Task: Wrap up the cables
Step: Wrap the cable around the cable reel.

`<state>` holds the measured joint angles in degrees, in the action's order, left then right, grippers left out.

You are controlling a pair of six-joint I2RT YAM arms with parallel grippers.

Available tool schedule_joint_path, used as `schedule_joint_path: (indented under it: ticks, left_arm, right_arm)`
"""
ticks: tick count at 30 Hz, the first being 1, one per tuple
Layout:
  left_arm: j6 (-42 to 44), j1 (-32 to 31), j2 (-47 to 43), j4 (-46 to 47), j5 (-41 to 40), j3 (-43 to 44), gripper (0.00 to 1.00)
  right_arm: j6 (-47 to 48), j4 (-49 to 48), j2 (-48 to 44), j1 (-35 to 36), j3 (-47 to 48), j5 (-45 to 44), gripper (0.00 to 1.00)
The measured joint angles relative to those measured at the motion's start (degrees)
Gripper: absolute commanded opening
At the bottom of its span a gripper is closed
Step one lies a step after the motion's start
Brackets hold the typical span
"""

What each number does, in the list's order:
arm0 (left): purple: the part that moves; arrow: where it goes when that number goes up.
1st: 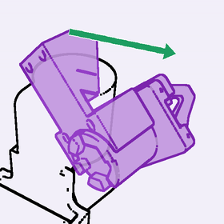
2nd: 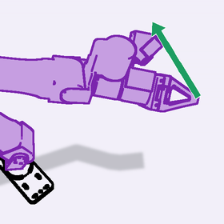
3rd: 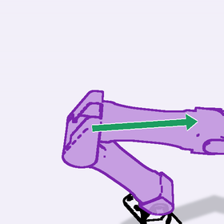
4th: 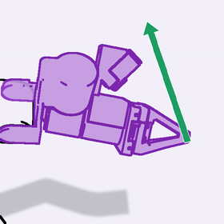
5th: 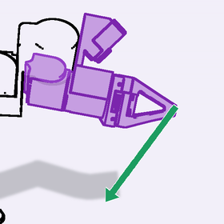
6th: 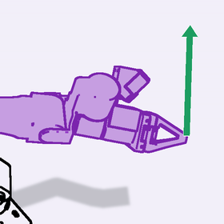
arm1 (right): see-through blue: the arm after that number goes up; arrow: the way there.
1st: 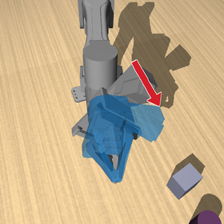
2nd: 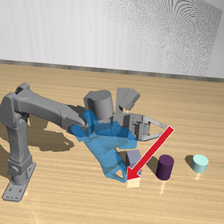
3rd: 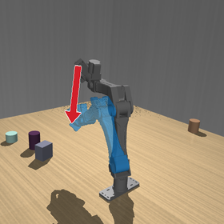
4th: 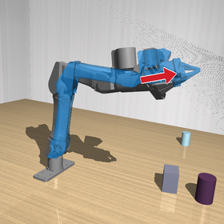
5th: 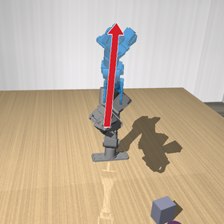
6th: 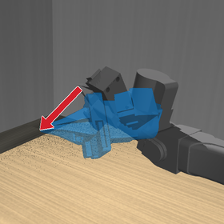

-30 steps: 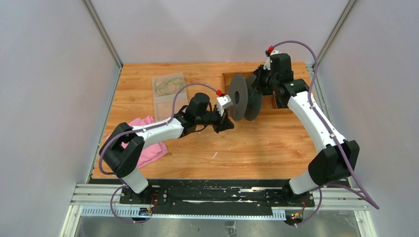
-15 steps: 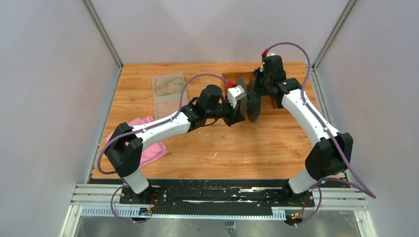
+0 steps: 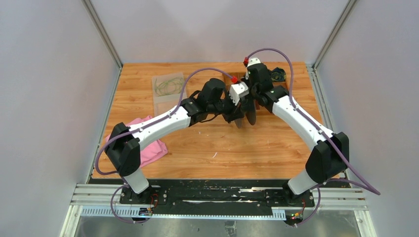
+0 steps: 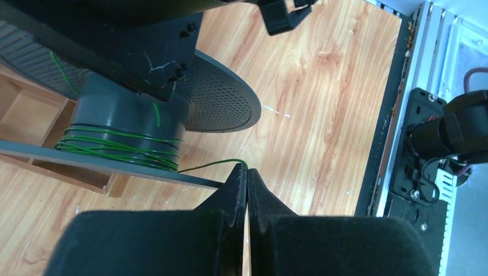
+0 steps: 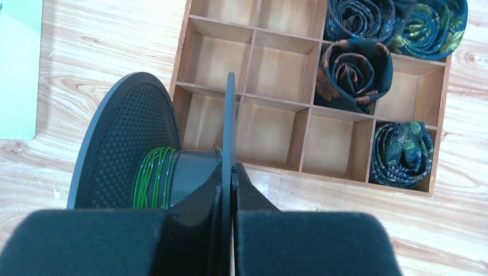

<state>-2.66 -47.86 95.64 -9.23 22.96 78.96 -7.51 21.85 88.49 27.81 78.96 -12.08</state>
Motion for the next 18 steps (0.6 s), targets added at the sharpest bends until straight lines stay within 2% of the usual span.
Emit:
schedule_joint_path:
  ticks: [9, 18]
  left_arm:
    - [12.44, 0.02, -0.81, -1.77, 3.1, -0.79, 0.0]
    - [26.34, -0.02, -2.19, -6.97, 4.5, -0.85, 0.0]
  right_arm:
    - [7.54, -5.55, -2.8, 0.72, -4.87, 3.98, 0.01]
    - [11.13, -7.02, -3.54, 1.53, -6.19, 8.24, 0.01]
